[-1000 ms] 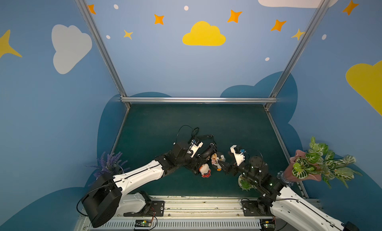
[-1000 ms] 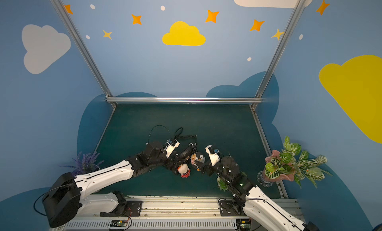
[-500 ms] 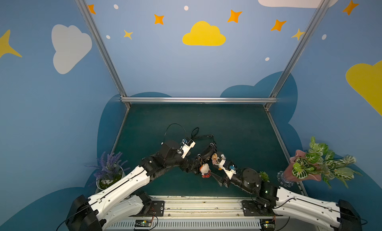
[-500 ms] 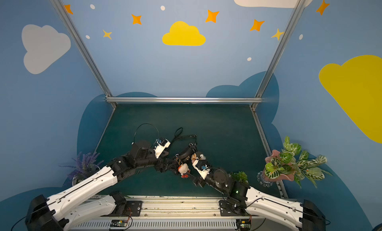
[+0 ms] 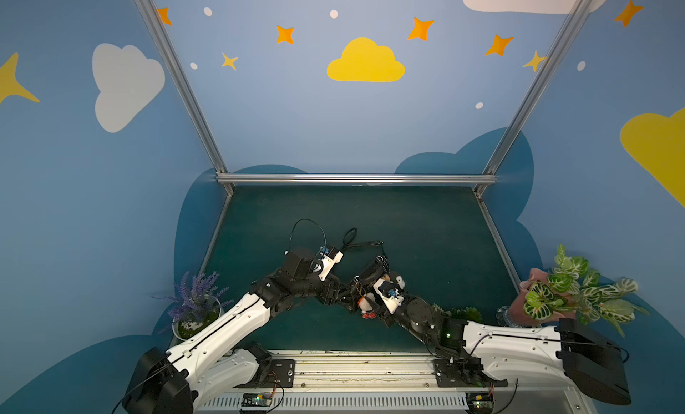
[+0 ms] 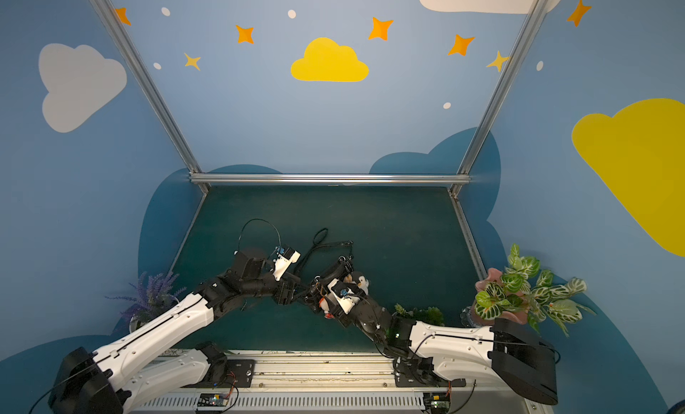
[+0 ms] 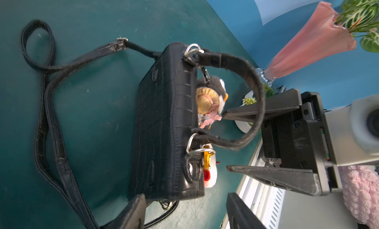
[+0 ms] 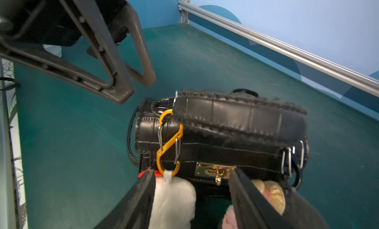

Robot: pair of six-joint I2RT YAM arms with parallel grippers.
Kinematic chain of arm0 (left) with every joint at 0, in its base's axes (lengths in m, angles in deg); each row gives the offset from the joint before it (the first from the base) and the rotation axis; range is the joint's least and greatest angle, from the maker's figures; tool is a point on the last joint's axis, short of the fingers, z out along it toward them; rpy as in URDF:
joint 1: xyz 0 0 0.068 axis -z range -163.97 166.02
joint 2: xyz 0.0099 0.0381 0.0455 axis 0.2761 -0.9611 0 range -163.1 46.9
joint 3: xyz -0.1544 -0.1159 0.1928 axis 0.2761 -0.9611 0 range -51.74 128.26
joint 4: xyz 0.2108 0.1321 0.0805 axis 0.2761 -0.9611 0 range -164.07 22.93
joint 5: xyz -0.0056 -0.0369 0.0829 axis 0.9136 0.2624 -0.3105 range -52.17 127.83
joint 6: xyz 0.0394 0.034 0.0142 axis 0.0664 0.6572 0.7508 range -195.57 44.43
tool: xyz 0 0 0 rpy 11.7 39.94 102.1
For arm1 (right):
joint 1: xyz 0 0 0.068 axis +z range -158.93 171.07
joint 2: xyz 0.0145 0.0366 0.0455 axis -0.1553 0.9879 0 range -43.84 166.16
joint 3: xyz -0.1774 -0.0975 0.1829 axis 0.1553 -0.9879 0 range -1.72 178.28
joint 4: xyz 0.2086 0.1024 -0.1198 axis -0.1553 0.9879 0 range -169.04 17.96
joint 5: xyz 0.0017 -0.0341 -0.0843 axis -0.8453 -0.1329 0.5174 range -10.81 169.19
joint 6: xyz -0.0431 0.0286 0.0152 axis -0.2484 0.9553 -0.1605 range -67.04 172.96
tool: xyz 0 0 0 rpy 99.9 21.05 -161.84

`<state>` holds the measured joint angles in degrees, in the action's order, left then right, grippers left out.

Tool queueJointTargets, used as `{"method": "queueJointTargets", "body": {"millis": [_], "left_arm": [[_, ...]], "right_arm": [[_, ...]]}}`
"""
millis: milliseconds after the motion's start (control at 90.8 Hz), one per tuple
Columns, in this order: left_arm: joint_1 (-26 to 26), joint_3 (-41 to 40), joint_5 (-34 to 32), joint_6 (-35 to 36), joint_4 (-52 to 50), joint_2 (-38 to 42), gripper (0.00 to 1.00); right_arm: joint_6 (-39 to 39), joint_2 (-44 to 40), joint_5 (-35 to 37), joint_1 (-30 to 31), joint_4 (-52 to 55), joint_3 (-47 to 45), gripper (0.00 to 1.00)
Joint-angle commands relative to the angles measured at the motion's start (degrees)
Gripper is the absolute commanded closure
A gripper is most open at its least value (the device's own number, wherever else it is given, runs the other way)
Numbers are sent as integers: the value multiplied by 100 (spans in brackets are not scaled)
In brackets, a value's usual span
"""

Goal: Remove the decoration from the bag
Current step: Remove the decoration item from the bag.

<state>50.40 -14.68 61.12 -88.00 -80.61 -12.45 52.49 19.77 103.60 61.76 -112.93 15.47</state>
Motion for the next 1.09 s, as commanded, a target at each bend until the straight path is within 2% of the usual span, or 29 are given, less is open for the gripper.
{"method": "queueJointTargets", "body": {"millis": [0,385,815,1079], "left_arm": [[-26,-67,-76,-21,39,-105,37],[-10,-58,131,33,302,-426,43],[99,5,236,55,440,-683,51],[208,3,293,82,493,-760,55]], "right_arm": [[364,317,85,41,-491,245,43],[724,1061,158,76,-835,488,58],[843,1071,573,118,-883,394,74],[787,1093,653,163,-907,441,78]]}}
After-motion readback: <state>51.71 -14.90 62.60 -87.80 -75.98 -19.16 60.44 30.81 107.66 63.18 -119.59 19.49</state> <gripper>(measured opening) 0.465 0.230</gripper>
